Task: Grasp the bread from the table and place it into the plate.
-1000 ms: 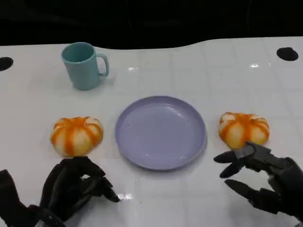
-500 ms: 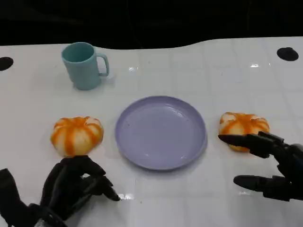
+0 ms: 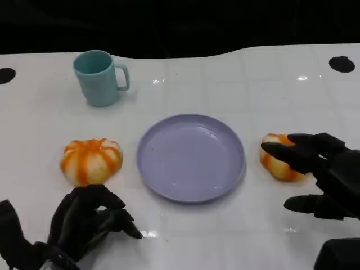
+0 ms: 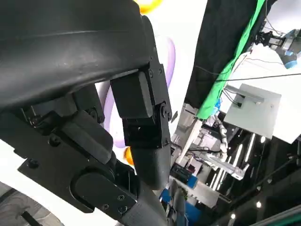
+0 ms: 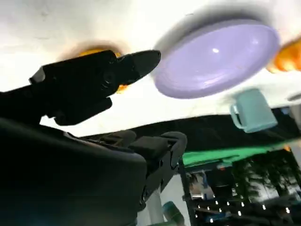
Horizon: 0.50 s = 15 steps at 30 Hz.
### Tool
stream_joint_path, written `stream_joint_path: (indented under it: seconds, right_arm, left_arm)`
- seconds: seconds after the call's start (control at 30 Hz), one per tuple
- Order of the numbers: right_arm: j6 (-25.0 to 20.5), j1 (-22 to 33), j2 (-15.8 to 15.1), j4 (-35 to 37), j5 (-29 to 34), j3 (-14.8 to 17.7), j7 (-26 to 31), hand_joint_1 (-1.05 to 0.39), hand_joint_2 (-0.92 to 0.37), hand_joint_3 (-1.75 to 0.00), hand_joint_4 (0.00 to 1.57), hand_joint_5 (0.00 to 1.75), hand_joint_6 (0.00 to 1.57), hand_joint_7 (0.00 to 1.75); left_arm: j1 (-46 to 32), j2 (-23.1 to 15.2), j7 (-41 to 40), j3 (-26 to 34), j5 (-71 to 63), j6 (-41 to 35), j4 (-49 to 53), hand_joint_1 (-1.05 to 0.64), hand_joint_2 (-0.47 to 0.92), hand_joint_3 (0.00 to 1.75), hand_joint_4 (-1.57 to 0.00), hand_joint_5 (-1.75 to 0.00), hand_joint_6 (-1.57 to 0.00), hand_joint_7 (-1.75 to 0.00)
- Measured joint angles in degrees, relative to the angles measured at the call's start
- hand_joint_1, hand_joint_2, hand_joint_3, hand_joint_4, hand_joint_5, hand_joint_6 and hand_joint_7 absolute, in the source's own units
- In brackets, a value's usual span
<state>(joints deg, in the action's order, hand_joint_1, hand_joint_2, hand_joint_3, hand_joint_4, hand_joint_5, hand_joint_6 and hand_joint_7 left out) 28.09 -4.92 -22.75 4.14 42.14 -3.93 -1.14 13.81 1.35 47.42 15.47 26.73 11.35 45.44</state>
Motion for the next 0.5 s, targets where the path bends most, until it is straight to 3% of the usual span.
stream_joint_path:
  seconds: [0.23, 0.5]
  right_arm:
    - [-4.2, -3.85, -0.96, 1.52, 6.09, -3.94, 3.67, -0.32, -0.76, 0.0, 0.0, 0.4, 0.3, 0.0]
    - [-8.13, -9.51, -1.85, 8.21, 9.88, -9.09, 5.22, -0.31, -0.75, 0.0, 0.01, 0.38, 0.3, 0.01]
  left_arm:
    - [0.0, 0.0, 0.0, -0.04, -0.04, 0.31, 0.01, -1.05, 0.62, 0.0, -1.57, -0.56, -1.57, -0.32]
    - [0.0, 0.02, -0.01, -0.02, 0.0, 0.21, -0.04, -1.05, 0.6, 0.0, -1.57, -0.57, -1.57, -0.33]
